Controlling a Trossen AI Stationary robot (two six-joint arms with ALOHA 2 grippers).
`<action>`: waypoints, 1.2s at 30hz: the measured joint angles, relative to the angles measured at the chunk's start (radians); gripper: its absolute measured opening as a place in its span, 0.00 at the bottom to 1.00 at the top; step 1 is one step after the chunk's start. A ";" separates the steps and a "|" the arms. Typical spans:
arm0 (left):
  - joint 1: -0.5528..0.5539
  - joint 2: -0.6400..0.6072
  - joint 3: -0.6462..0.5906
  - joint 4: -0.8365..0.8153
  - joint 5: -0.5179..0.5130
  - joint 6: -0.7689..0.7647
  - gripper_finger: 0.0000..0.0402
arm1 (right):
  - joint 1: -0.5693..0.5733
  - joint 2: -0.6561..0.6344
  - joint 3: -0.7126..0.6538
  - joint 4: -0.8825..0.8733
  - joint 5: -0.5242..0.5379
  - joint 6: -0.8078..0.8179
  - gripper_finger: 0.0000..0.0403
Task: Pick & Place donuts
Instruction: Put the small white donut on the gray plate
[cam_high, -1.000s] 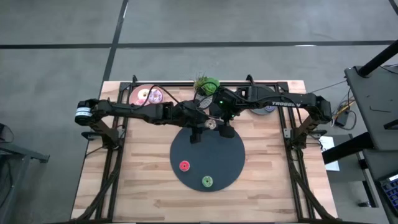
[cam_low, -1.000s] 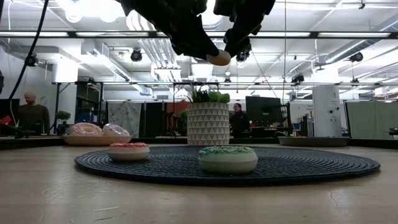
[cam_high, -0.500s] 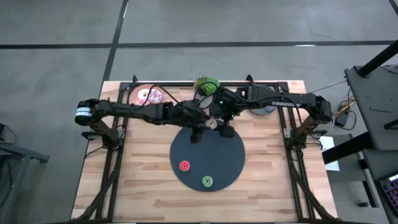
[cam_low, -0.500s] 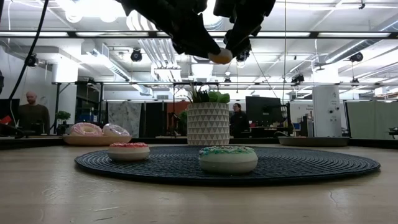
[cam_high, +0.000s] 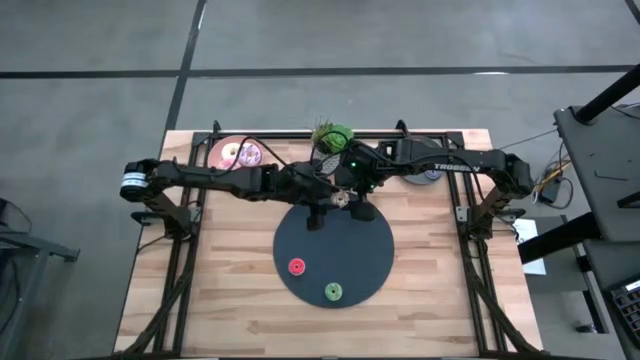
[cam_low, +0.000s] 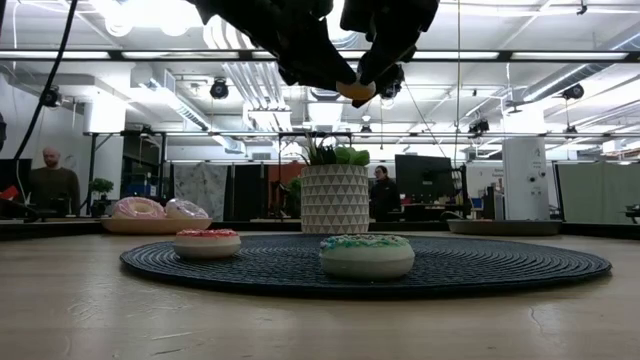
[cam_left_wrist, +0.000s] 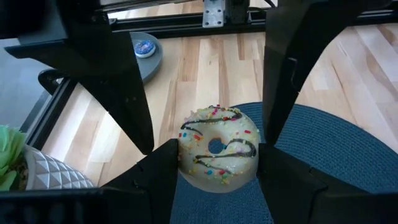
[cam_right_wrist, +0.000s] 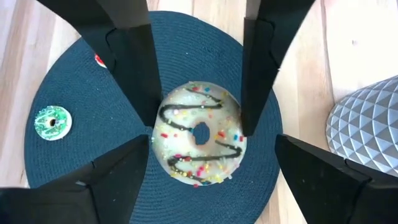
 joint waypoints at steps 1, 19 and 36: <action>0.000 0.000 0.000 0.000 0.000 0.000 0.45 | 0.000 0.000 0.000 0.000 0.000 0.000 0.85; 0.001 0.000 0.000 0.000 -0.006 0.000 0.45 | -0.003 0.000 0.000 -0.003 -0.003 0.015 0.70; 0.001 0.000 0.000 0.000 -0.006 -0.002 0.45 | -0.004 0.000 0.000 -0.004 -0.014 0.022 0.55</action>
